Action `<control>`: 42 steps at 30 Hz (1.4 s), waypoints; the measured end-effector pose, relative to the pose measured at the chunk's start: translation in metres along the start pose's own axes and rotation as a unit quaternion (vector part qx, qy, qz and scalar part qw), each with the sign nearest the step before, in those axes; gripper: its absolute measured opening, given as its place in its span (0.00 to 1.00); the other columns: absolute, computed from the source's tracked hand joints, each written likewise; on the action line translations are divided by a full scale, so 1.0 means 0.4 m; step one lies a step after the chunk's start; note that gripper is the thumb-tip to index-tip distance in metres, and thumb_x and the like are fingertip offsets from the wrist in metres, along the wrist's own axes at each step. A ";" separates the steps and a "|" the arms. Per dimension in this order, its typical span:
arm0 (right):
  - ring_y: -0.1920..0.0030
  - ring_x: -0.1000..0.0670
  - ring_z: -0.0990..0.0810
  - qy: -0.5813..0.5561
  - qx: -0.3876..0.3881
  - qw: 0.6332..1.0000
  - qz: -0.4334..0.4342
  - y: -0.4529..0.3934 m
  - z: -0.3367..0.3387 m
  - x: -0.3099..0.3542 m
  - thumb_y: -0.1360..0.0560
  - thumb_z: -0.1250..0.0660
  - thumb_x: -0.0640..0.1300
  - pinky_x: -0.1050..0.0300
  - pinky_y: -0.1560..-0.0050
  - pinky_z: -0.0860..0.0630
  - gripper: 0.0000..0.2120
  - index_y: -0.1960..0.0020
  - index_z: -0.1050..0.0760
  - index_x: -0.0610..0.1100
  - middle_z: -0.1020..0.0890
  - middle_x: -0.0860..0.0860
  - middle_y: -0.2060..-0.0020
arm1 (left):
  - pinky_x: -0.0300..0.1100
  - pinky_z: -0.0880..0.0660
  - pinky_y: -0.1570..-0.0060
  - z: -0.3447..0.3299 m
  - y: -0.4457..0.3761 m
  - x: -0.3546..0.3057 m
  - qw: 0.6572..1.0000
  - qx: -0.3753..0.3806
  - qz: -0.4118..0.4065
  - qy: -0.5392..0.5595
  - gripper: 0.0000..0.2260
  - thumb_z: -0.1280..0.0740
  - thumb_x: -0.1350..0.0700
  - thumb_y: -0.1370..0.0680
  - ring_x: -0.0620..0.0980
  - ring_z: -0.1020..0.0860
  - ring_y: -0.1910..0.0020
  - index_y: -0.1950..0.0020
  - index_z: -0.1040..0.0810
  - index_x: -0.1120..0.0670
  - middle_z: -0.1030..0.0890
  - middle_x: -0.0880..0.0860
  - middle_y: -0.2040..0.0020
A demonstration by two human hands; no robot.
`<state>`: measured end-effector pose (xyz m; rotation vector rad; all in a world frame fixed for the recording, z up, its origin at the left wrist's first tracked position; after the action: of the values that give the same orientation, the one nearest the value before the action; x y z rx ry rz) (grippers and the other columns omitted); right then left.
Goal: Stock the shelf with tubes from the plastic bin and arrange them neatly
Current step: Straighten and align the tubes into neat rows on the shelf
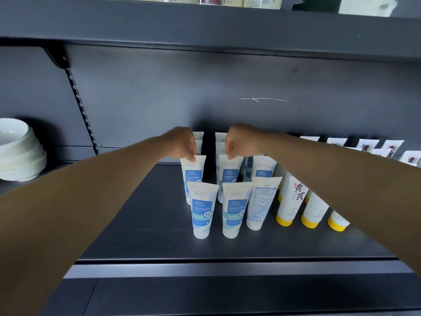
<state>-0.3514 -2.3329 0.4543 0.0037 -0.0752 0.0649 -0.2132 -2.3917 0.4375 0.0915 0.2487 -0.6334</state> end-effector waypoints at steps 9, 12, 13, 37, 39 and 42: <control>0.55 0.52 0.22 0.015 0.017 1.000 0.004 -0.010 -0.005 0.007 0.28 0.29 0.41 0.60 0.52 0.28 0.09 0.49 0.18 0.41 0.16 0.47 0.51 | 0.39 0.28 0.52 0.001 -0.014 0.007 1.000 0.004 -0.008 -0.007 0.09 0.28 0.58 0.28 0.51 0.21 0.52 0.50 0.16 0.58 0.16 0.54 0.50; 0.54 0.50 0.21 0.002 0.024 1.000 -0.001 -0.009 -0.003 0.006 0.27 0.29 0.42 0.58 0.48 0.25 0.10 0.47 0.18 0.41 0.16 0.47 0.50 | 0.39 0.29 0.54 0.000 -0.019 0.000 1.000 0.011 -0.013 -0.018 0.08 0.28 0.58 0.28 0.49 0.22 0.55 0.50 0.17 0.57 0.16 0.54 0.50; 0.52 0.49 0.20 0.002 0.028 1.000 -0.001 -0.008 -0.002 0.007 0.27 0.30 0.42 0.57 0.47 0.24 0.10 0.47 0.18 0.41 0.16 0.47 0.50 | 0.39 0.29 0.55 0.001 -0.020 -0.002 1.000 0.012 -0.014 -0.021 0.08 0.28 0.58 0.28 0.49 0.23 0.55 0.50 0.17 0.57 0.16 0.54 0.51; 0.48 0.51 0.22 -0.024 0.008 1.000 -0.011 0.175 0.116 -0.132 0.28 0.29 0.44 0.61 0.53 0.25 0.11 0.45 0.20 0.46 0.20 0.52 0.48 | 0.37 0.31 0.50 0.060 0.066 -0.176 0.999 -0.023 -0.003 0.030 0.16 0.26 0.55 0.29 0.49 0.24 0.47 0.42 0.20 0.56 0.19 0.52 0.45; 0.45 0.49 0.22 -0.019 0.011 1.000 -0.016 0.211 0.119 -0.151 0.28 0.28 0.43 0.55 0.41 0.26 0.12 0.45 0.20 0.46 0.20 0.51 0.46 | 0.38 0.31 0.50 0.055 0.083 -0.208 0.999 -0.026 -0.001 0.031 0.16 0.27 0.54 0.29 0.49 0.24 0.46 0.42 0.20 0.55 0.19 0.51 0.44; 0.42 0.48 0.23 0.000 0.025 0.999 -0.021 0.271 0.128 -0.178 0.28 0.28 0.43 0.52 0.38 0.27 0.14 0.42 0.21 0.45 0.21 0.50 0.43 | 0.38 0.30 0.48 0.045 0.110 -0.256 0.999 -0.026 -0.004 0.031 0.15 0.27 0.53 0.28 0.50 0.24 0.44 0.42 0.21 0.54 0.20 0.51 0.43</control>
<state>-0.4332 -2.2295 0.5001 0.0557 -0.0730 0.0238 -0.2628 -2.3004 0.4818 0.0602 0.3247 -0.6326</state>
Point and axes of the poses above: each hand's wrist, its own y-axis away from the middle knuckle, its own z-axis out of the back of the hand, x = y × z, the point moved 5 cm from there along -y, towards the middle knuckle
